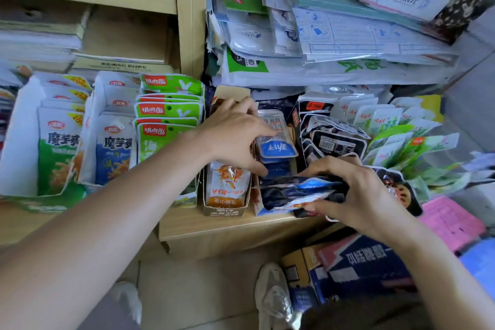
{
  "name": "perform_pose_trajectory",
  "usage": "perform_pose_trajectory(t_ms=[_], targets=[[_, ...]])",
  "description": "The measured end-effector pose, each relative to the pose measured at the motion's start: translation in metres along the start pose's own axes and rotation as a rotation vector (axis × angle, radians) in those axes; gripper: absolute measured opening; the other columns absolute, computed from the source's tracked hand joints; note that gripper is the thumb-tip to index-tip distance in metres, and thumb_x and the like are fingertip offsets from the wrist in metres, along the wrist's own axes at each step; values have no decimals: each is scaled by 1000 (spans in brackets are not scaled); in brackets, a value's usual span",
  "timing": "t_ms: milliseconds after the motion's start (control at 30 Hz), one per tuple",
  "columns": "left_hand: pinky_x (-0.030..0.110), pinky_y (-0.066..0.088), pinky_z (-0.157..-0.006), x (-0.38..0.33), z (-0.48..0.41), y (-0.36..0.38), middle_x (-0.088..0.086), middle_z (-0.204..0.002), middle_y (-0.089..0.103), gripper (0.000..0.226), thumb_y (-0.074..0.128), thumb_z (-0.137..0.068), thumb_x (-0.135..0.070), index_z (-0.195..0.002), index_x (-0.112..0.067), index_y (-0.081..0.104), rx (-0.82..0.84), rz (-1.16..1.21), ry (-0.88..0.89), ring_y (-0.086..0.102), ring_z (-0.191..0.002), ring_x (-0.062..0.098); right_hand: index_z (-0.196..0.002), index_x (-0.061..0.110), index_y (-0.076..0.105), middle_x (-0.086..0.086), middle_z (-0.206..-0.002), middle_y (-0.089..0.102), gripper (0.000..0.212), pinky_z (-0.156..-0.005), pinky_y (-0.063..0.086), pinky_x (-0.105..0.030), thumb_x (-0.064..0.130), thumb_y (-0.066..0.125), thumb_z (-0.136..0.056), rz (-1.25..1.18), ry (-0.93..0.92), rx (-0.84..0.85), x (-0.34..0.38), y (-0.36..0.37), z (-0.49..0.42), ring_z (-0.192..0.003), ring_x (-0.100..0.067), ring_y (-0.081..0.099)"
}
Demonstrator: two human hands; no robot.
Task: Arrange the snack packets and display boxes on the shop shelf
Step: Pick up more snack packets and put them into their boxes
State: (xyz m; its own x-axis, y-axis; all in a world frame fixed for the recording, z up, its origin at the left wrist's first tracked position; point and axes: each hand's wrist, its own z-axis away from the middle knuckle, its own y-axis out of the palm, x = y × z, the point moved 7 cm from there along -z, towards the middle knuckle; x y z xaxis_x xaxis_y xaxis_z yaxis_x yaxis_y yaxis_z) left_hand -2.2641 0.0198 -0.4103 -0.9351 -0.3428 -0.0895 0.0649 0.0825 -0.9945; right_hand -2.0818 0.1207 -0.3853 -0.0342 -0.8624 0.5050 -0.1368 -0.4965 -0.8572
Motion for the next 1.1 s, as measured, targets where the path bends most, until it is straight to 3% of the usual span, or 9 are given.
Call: perform_pose_trajectory(t_ms=[167, 333, 433, 533, 667, 833, 933, 1033, 1100], targets=[[37, 29, -86, -11, 0, -14, 0, -106, 46, 79, 67, -62, -84, -129, -42, 62, -156, -23, -26, 25, -96, 15, -112, 25, 66, 19, -107, 68, 49, -89, 51, -25, 23, 89, -70, -74, 4, -4, 3, -2, -3, -102, -6, 64], [36, 22, -82, -17, 1, -12, 1, -104, 56, 59, 73, -70, -65, -121, -38, 64, -244, 12, -18, 31, -94, 15, -106, 46, 58, 27, -103, 65, 58, -86, 41, -4, 24, 91, -64, -102, 12, -58, 4, -7, -6, -99, 12, 61], [33, 37, -79, -5, 4, -25, -8, -80, 64, 34, 70, -79, -48, -112, -39, 70, -376, 154, 9, 54, -76, 13, -106, 52, 56, 22, -107, 66, 59, -90, 43, -10, 32, 92, -64, -87, 30, -79, -2, -7, -7, -105, 4, 60], [24, 32, -58, 12, 6, -33, -8, -59, 60, 24, 73, -85, -35, -109, -35, 76, -474, 294, -51, 45, -54, 5, -107, 53, 56, 10, -109, 67, 58, -90, 45, -16, 34, 91, -65, -92, 43, -84, -6, -6, -7, -104, -5, 60], [31, 43, -55, 22, 7, -33, -5, -69, 66, 11, 76, -86, -30, -94, -23, 74, -504, 439, -105, 58, -60, 16, -108, 54, 52, 14, -111, 65, 60, -89, 43, -14, 37, 91, -65, -80, 55, -118, -9, -6, -9, -105, -3, 58], [29, 35, -51, 29, 10, -47, -10, -57, 53, 17, 75, -89, -27, -80, -21, 61, -566, 508, -109, 48, -52, 4, -116, 32, 61, 16, -112, 63, 55, -90, 43, -13, 31, 90, -69, -104, 22, -122, -9, -4, -11, -108, 0, 58], [26, 32, -52, 18, 10, -52, -10, -54, 52, 12, 74, -89, -29, -92, -17, 73, -562, 352, -53, 47, -49, 7, -113, 41, 58, 20, -111, 63, 55, -89, 42, -13, 33, 90, -70, -98, 33, -122, -10, -4, -10, -108, 0, 57], [32, 39, -64, 1, 1, -33, -2, -72, 65, 15, 75, -88, -33, -101, -24, 75, -410, 177, 9, 58, -70, 21, -114, 40, 57, 20, -109, 63, 56, -86, 40, -8, 33, 89, -69, -97, 61, -125, -11, -4, -10, -107, 3, 55], [34, 35, -77, -5, -3, -24, -4, -86, 66, 28, 76, -86, -41, -114, -34, 73, -340, 130, 10, 57, -84, 21, -117, 35, 59, 19, -109, 63, 56, -85, 40, -7, 33, 89, -70, -91, 75, -119, -12, -3, -11, -106, 4, 55]])
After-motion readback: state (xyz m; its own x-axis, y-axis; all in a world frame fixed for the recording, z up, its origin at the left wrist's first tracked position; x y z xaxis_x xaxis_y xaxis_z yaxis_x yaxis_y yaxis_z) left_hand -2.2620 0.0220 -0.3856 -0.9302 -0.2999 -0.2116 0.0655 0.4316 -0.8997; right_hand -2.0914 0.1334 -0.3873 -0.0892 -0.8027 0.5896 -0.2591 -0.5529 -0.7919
